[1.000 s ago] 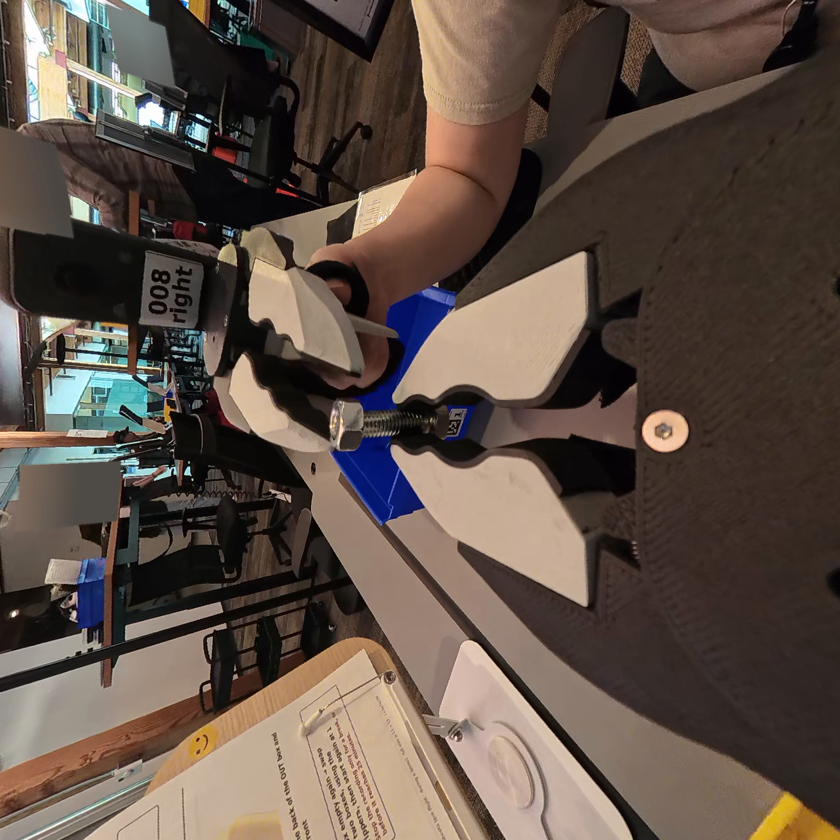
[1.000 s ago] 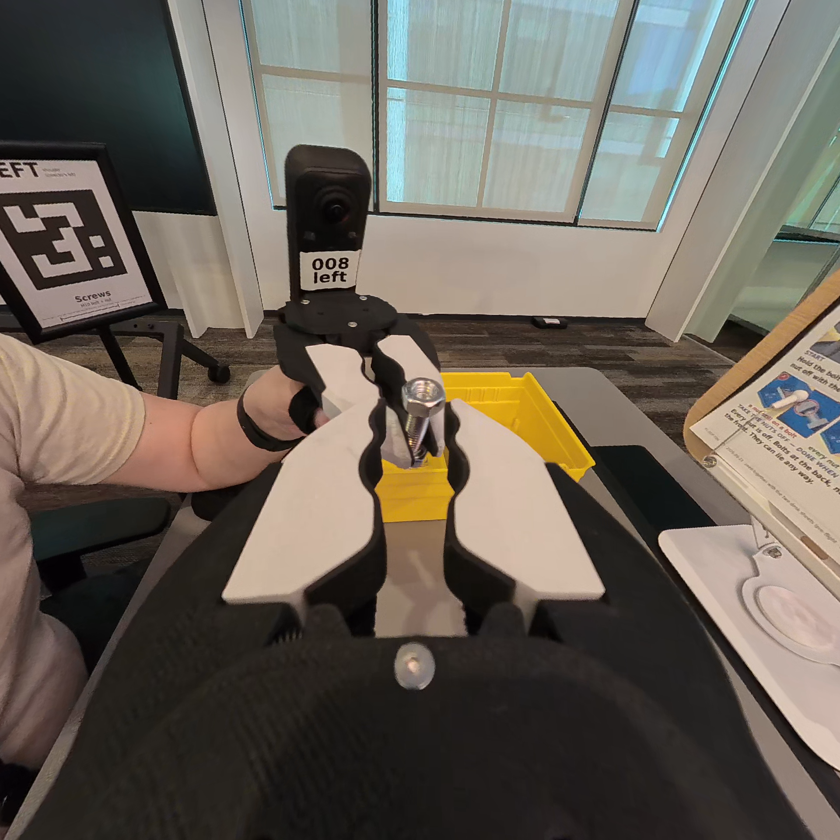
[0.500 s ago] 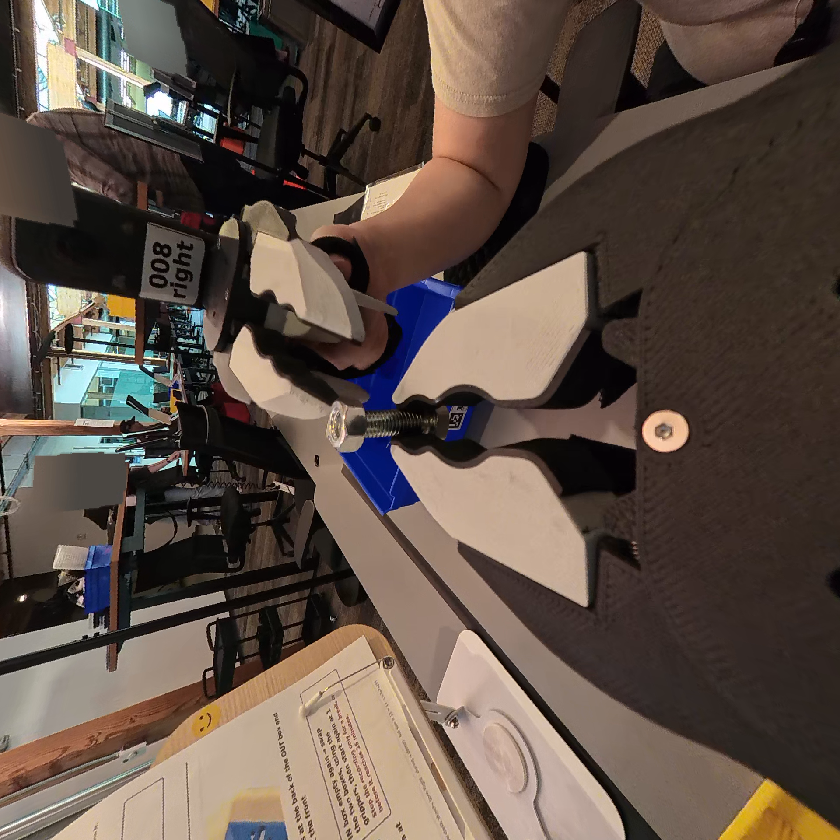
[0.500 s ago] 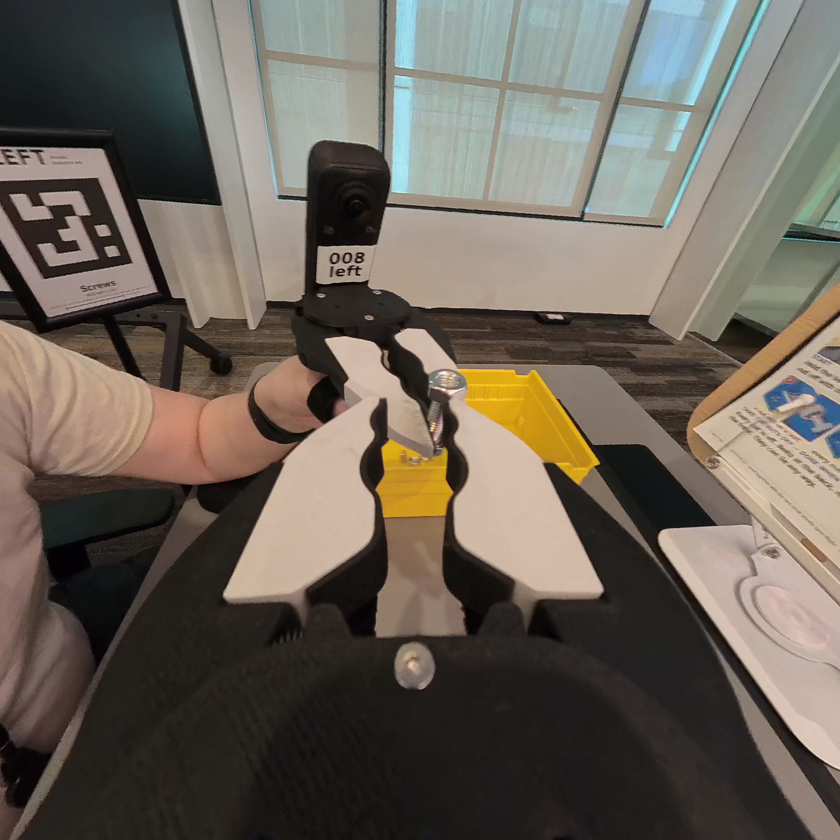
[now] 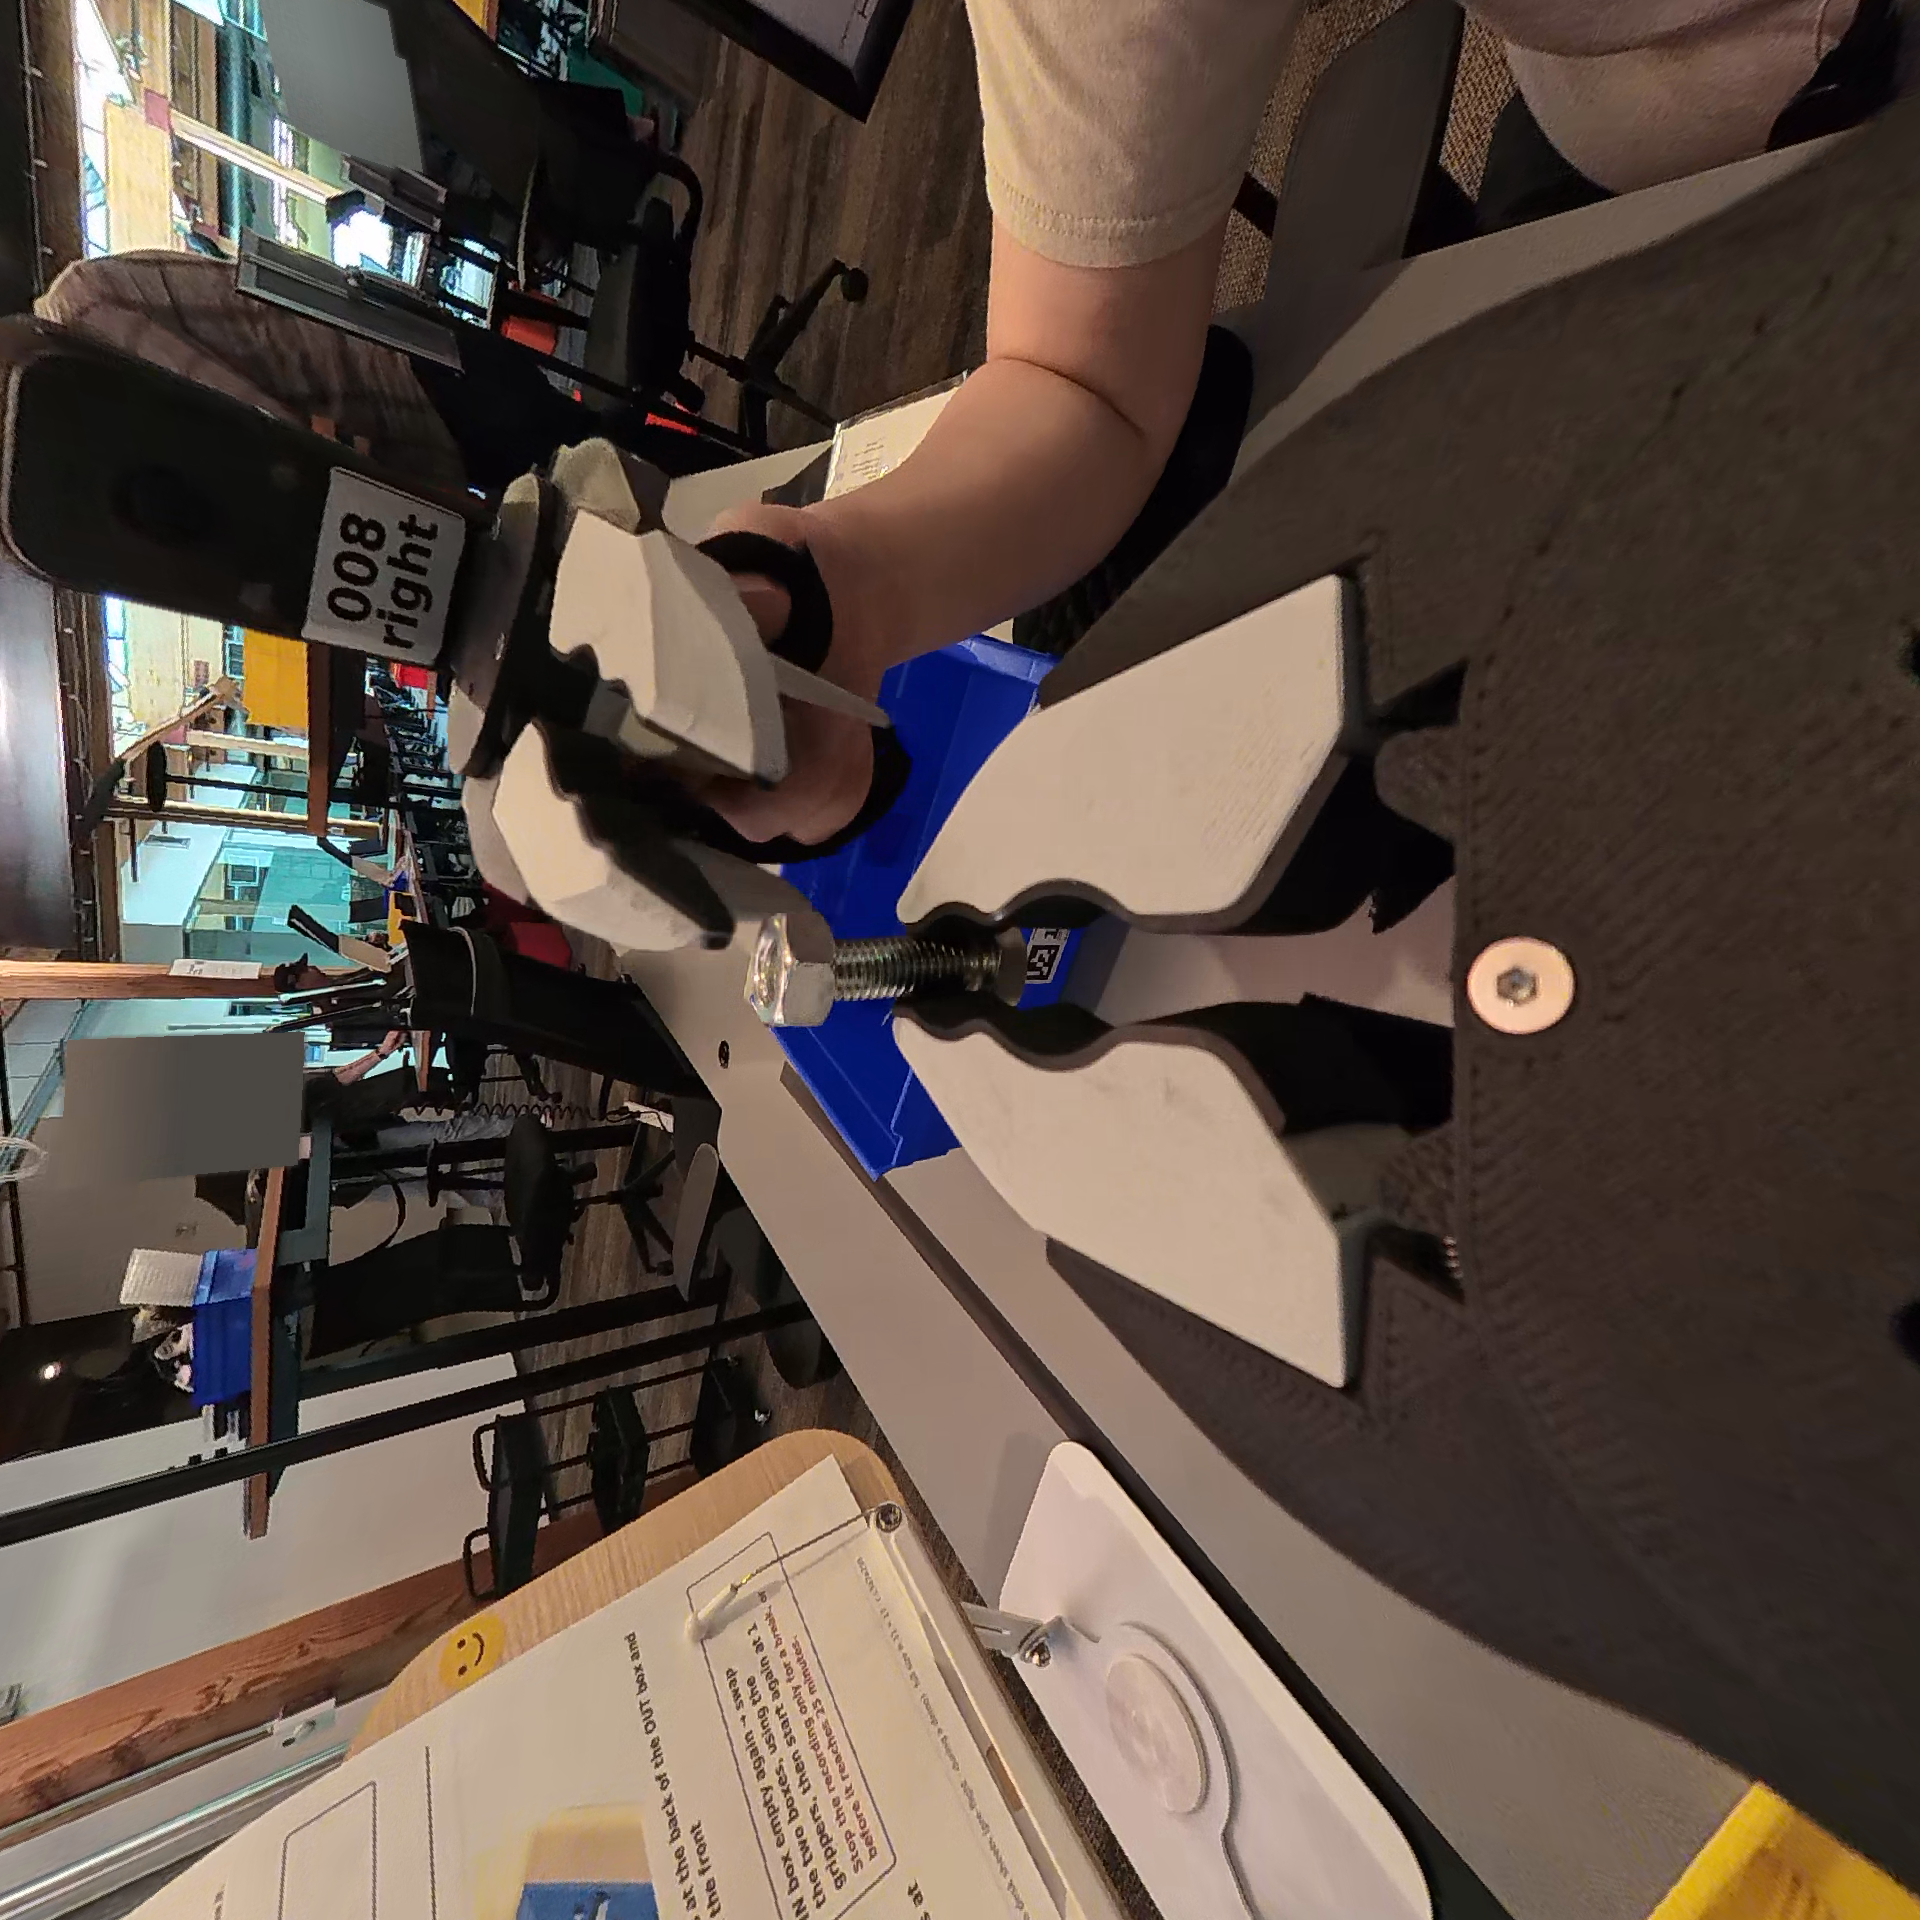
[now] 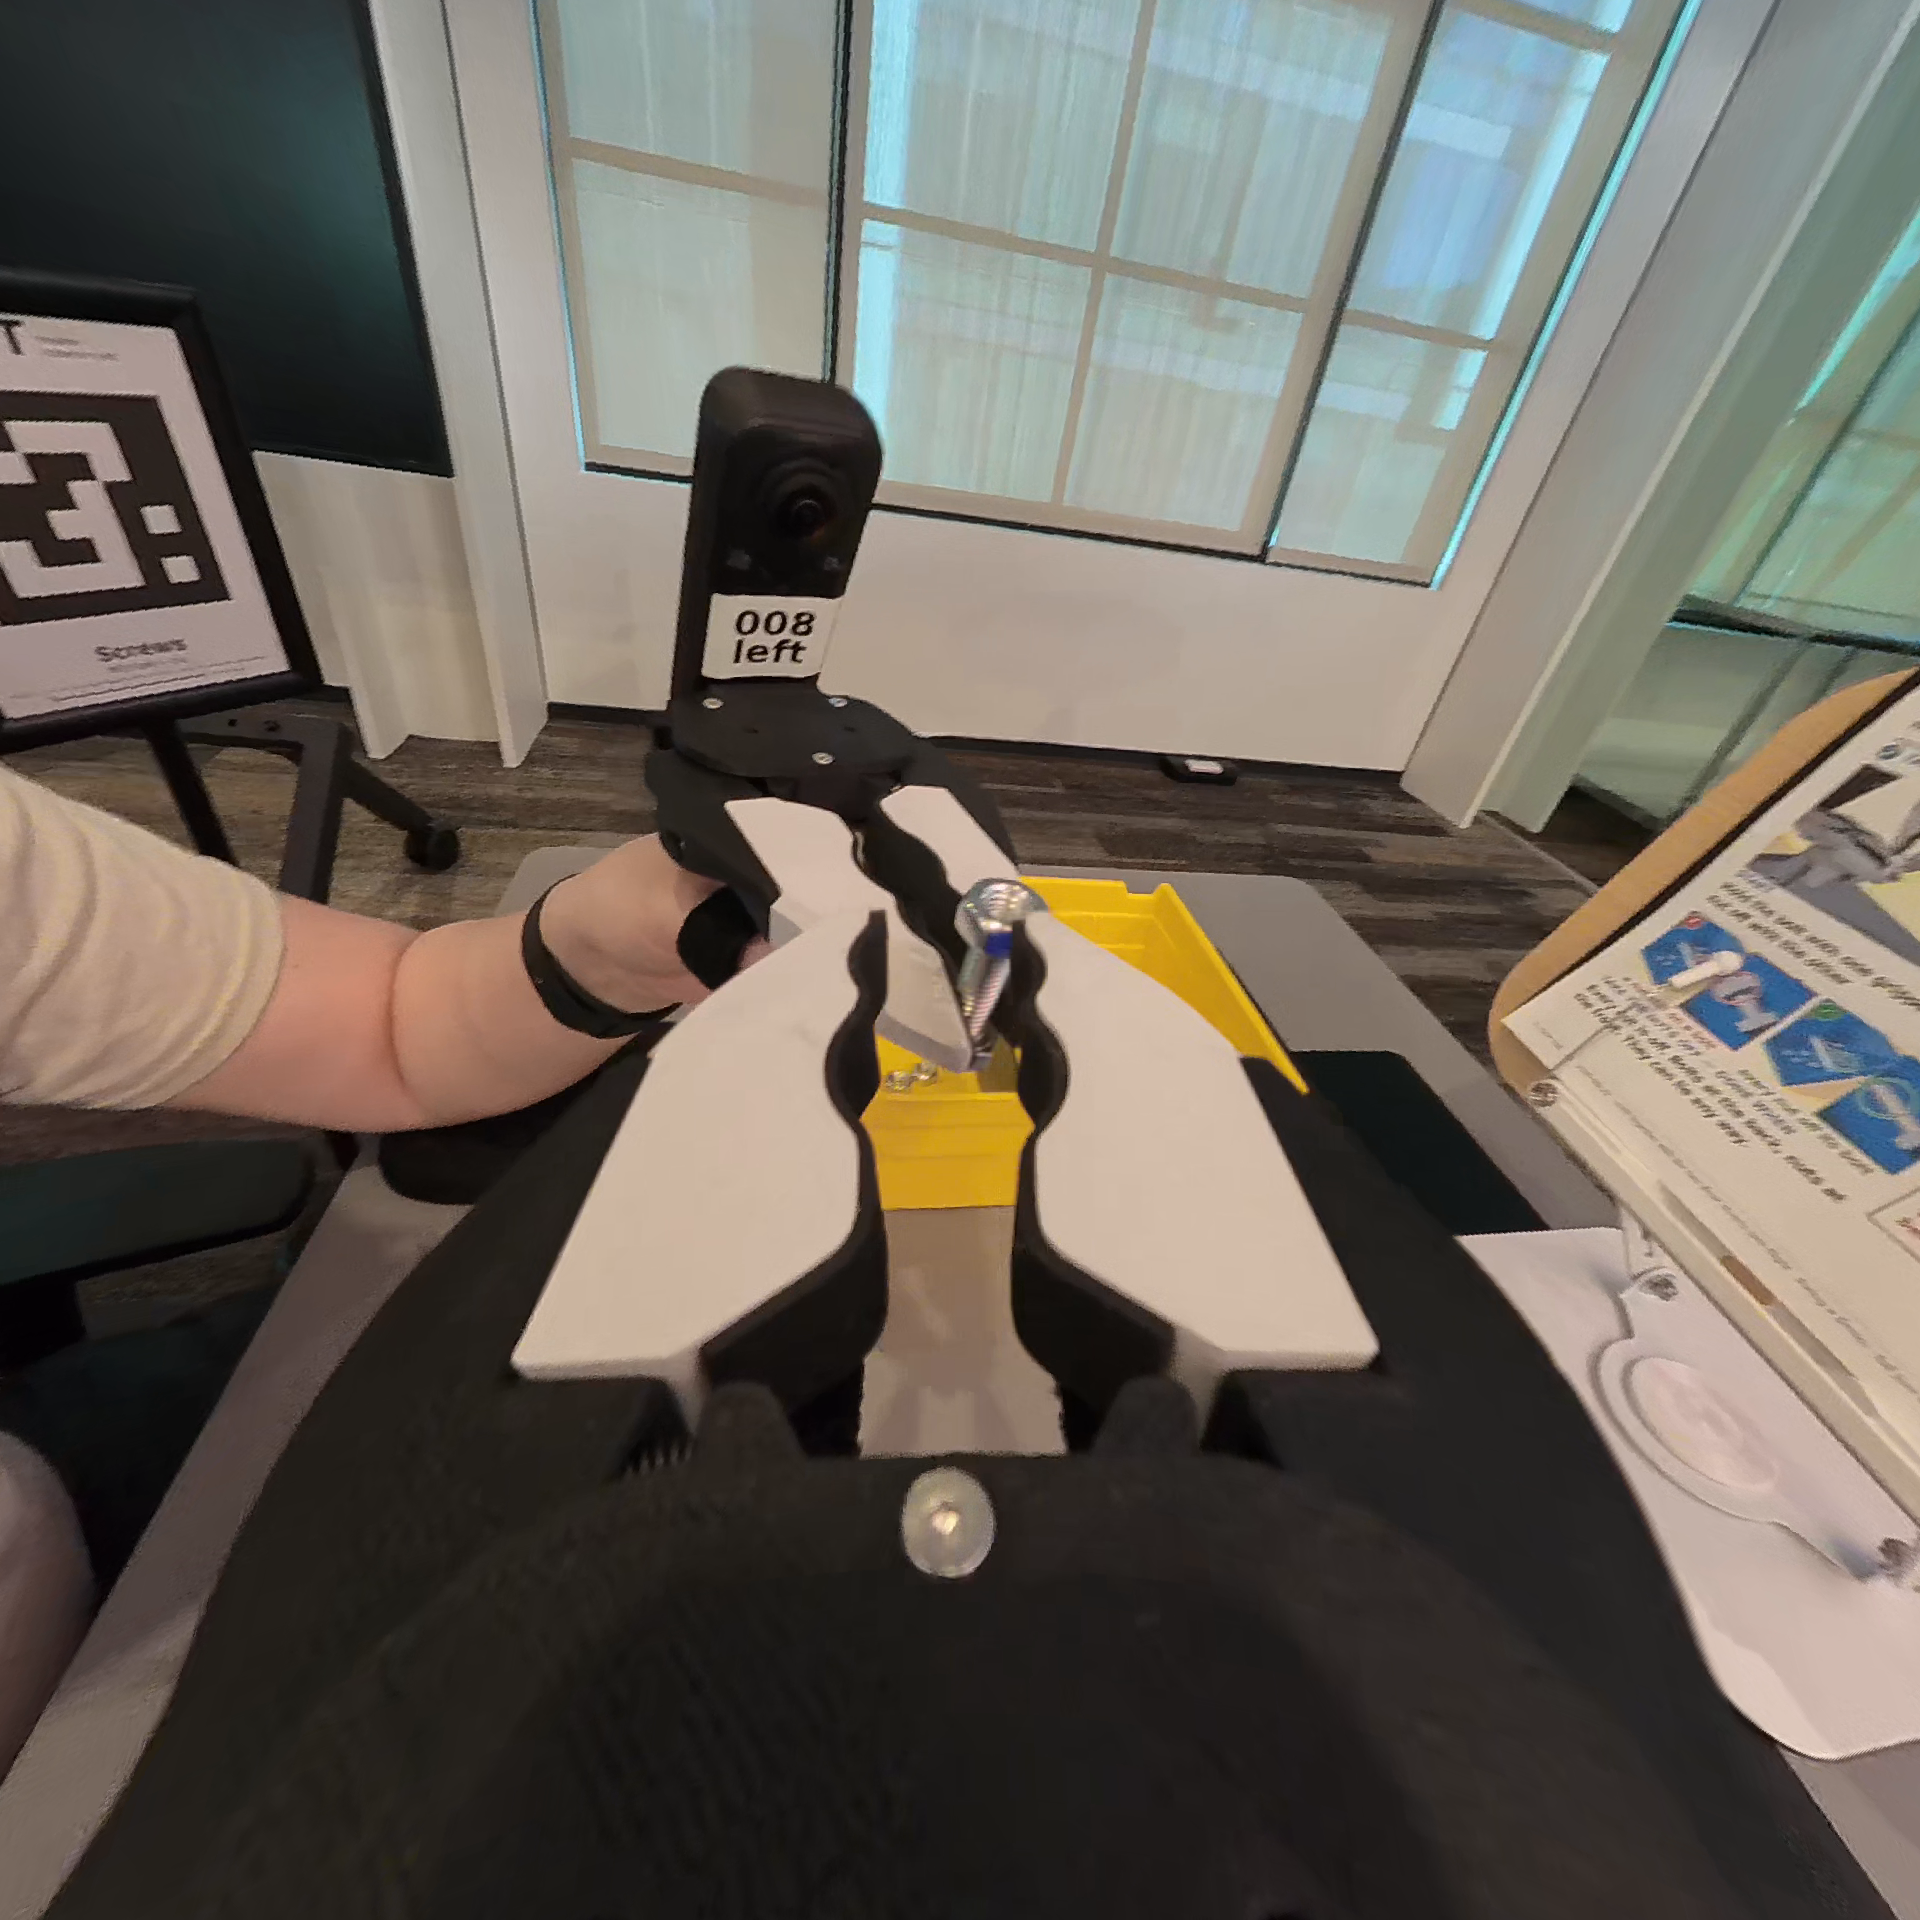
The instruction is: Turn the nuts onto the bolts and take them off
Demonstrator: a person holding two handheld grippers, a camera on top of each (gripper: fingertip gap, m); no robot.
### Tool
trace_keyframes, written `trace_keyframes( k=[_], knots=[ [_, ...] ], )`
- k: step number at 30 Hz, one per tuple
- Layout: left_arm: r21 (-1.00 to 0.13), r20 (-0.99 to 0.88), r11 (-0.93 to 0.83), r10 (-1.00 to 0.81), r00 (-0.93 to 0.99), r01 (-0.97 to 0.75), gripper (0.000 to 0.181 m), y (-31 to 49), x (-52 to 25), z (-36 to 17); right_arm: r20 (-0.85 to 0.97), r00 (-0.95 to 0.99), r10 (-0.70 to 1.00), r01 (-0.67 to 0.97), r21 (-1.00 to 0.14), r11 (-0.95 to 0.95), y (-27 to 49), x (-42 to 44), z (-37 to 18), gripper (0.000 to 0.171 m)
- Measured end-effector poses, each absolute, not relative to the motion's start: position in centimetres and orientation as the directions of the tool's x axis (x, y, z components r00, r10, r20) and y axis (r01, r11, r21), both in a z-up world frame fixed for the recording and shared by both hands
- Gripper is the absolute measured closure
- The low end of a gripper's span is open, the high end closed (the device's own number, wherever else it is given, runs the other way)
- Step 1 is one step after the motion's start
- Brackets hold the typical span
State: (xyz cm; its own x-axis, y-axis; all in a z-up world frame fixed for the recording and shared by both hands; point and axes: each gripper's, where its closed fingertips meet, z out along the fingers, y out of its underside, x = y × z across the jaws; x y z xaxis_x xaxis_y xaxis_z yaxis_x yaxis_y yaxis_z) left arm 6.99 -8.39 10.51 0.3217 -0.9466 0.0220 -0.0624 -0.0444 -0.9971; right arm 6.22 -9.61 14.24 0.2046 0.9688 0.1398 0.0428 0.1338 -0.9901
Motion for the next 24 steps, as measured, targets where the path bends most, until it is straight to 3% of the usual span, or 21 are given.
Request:
trace_keyframes(
  k=[6,15,18,24],
  knots=[
    [-0.997,0.019,-0.042,-0.949,0.313,-0.065,0.172,-8.6,7.2,10.4,0.122,0.206,0.971,0.048,-0.992,0.115,-9.2,5.7,13.7,0.133],
    [-0.998,0.021,-0.04,-0.942,0.334,-0.052,0.172,-8.1,6.6,10.7,0.13,0.152,0.98,0.1,-0.988,0.116,-10.7,5.4,13.4,0.135],
    [-0.998,0.015,-0.034,-0.944,0.33,-0.052,0.172,-8.3,6.7,10.8,0.155,0.223,0.962,0.098,-0.986,0.136,-9.7,5.6,13.6,0.134],
    [-0.999,0.0,-0.014,-0.955,0.298,-0.045,0.172,-8.9,7.2,10.9,0.147,0.217,0.965,-0.02,-0.988,0.155,-9.8,4.2,14.0,0.086]
  ],
)
